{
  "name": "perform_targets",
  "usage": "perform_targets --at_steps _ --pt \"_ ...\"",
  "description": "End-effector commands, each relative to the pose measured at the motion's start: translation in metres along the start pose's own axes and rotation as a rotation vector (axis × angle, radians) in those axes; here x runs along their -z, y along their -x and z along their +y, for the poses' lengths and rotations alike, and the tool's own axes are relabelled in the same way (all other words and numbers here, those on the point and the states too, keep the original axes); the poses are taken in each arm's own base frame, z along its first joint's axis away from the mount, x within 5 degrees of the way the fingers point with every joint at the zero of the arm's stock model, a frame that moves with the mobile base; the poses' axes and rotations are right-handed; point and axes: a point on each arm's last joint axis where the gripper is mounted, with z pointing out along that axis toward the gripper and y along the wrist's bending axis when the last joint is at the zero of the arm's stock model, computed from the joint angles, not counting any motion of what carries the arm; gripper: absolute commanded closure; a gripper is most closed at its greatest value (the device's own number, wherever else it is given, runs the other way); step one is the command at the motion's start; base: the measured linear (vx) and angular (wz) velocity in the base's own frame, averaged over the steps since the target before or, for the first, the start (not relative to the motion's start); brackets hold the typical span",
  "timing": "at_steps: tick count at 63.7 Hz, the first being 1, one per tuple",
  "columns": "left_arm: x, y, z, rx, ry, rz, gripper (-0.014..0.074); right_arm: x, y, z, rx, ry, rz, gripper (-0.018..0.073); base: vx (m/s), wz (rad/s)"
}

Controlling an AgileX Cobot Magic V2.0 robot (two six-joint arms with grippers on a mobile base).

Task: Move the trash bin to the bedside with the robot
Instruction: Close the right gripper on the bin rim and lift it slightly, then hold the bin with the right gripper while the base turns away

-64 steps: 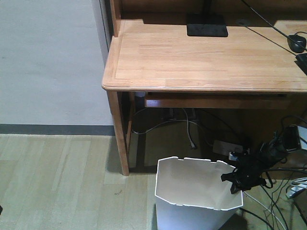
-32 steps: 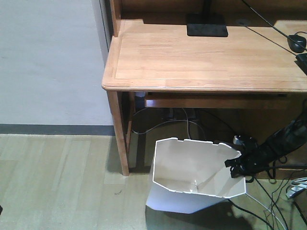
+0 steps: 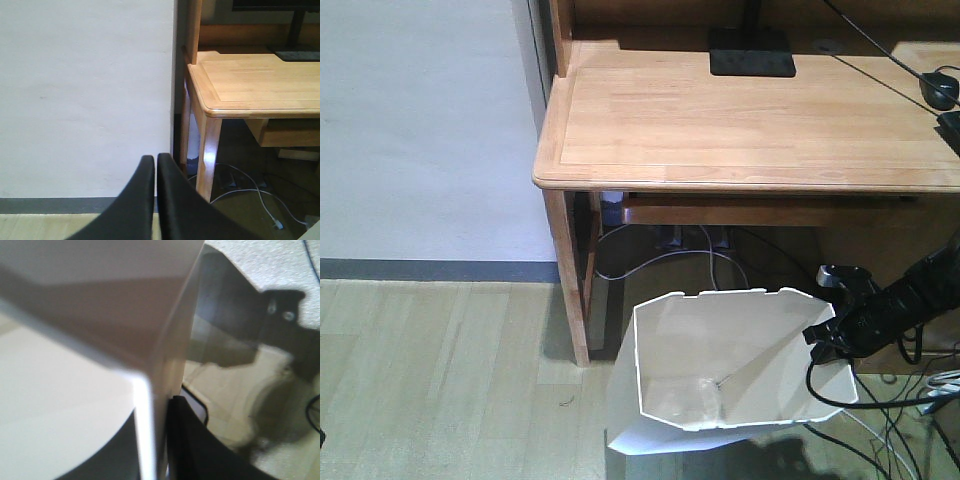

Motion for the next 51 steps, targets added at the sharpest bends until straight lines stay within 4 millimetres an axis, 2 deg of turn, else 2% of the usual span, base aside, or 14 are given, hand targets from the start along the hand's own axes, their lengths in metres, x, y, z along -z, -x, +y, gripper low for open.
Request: perform_targets --at_steps 1,17,51 --pt "-0.0005 0.0008 -0.0003 0.006 -0.008 -0.065 0.0602 0.0326 0.0147 0.025 -0.032 0.178 -0.058 0.0564 0.0 0.0" --pt "-0.0005 0.0008 -0.0003 0.006 -0.008 -0.065 0.0602 0.0349 0.0116 0.0341 -0.024 0.279 -0.022 0.0564 0.0 0.0" --pt "-0.0005 0.0008 -0.0003 0.006 -0.008 -0.065 0.0602 0.035 0.0116 0.0344 -0.019 0.281 -0.022 0.0564 0.0 0.0"
